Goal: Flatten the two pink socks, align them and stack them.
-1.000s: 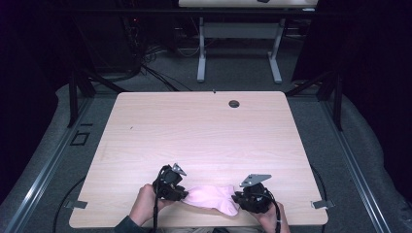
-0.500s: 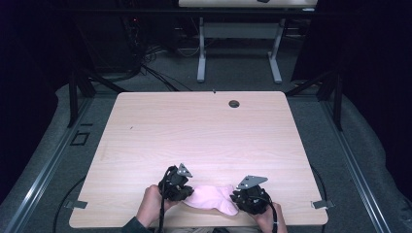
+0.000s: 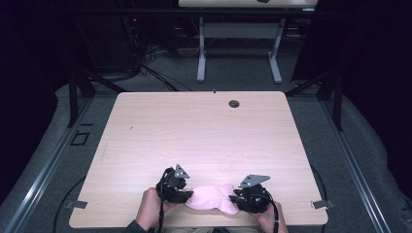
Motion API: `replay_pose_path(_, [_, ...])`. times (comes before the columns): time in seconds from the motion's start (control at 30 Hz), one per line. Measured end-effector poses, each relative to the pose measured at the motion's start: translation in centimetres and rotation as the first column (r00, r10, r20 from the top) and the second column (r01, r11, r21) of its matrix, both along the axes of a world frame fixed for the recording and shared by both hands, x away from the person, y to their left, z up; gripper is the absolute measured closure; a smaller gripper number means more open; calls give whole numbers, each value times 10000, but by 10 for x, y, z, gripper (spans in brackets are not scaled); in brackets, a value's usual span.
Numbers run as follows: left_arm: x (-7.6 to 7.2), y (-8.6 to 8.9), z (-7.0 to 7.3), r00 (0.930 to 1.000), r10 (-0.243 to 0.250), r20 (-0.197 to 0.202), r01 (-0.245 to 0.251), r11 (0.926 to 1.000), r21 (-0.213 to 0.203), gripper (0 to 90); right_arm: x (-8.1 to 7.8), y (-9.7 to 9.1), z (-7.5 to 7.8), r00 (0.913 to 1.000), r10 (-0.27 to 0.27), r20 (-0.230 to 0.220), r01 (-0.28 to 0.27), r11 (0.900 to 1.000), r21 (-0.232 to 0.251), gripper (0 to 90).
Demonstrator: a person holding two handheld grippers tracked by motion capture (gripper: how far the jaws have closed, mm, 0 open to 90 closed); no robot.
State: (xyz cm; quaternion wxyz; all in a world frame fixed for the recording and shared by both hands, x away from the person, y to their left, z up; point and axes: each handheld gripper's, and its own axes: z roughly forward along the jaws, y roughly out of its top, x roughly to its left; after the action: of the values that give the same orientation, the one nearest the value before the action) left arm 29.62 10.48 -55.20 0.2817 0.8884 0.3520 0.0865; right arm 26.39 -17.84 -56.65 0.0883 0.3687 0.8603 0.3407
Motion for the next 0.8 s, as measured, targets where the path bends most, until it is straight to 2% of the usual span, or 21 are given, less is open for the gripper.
replay_pose_path(0.07, [0,4,5,9996,149,226,-147,9999,-90,389,0,-4,3,9997,-26,254,18,9995,315,569])
replay_pose_path(0.13, [-1,7,8,9993,199,306,-194,9997,-161,308,0,-6,5,9995,-31,319,20,9994,357,547])
replay_pose_path(0.17, [-2,11,14,9974,364,617,-350,9991,-224,271,1,-11,11,9978,-192,629,163,9988,455,442])
replay_pose_path(0.2, [-2,11,14,9974,364,617,-350,9991,-224,248,1,-13,13,9976,-223,654,191,9987,483,400])
replay_pose_path(0.23, [-3,13,17,9962,432,761,-416,9989,-220,248,1,-13,13,9976,-223,654,191,9987,483,400])
replay_pose_path(0.27, [-5,19,22,9929,566,1049,-548,9983,-201,197,1,-18,18,9953,-440,867,403,9982,449,298])
replay_pose_path(0.3, [-5,19,22,9929,566,1049,-548,9983,-201,177,1,-18,18,9953,-440,867,403,9982,449,298])
replay_pose_path(0.33, [-6,23,25,9901,681,1230,-664,9976,-179,177,1,-21,21,9942,-523,937,481,9977,471,254])
replay_pose_path(0.37, [-7,30,27,9854,857,1474,-830,9963,-244,149,3,-27,24,9913,-763,1076,714,9963,485,159])
replay_pose_path(0.4, [-7,30,27,9854,857,1474,-830,9963,-244,141,3,-27,24,9913,-763,1076,714,9963,485,159])
replay_pose_path(0.43, [-8,35,29,9820,1006,1602,-960,9947,-359,141,4,-29,25,9902,-830,1125,786,9960,437,145])
replay_pose_path(0.6, [-6,60,26,9746,1539,1626,-1466,9876,-559,56,8,-45,25,9806,-1418,1353,1368,9895,456,23])
replay_pose_path(0.67, [-5,70,20,9684,1880,1637,-1820,9820,-511,26,9,-52,23,9738,-1752,1450,1687,9841,562,0])
replay_pose_path(0.7, [-4,75,17,9660,2014,1623,-1952,9793,-530,11,10,-56,22,9710,-1895,1459,1853,9818,418,0])
replay_pose_path(0.73, [-3,85,10,9576,2358,1655,-2308,9718,-490,4,12,-65,19,9641,-2147,1562,2123,9767,321,0])
replay_pose_path(0.77, [-3,85,10,9576,2358,1655,-2308,9718,-490,4,12,-65,19,9641,-2147,1562,2123,9767,321,0])
replay_pose_path(0.8, [-2,90,6,9543,2513,1616,-2466,9679,-491,4,14,-70,17,9605,-2322,1532,2291,9727,379,0])
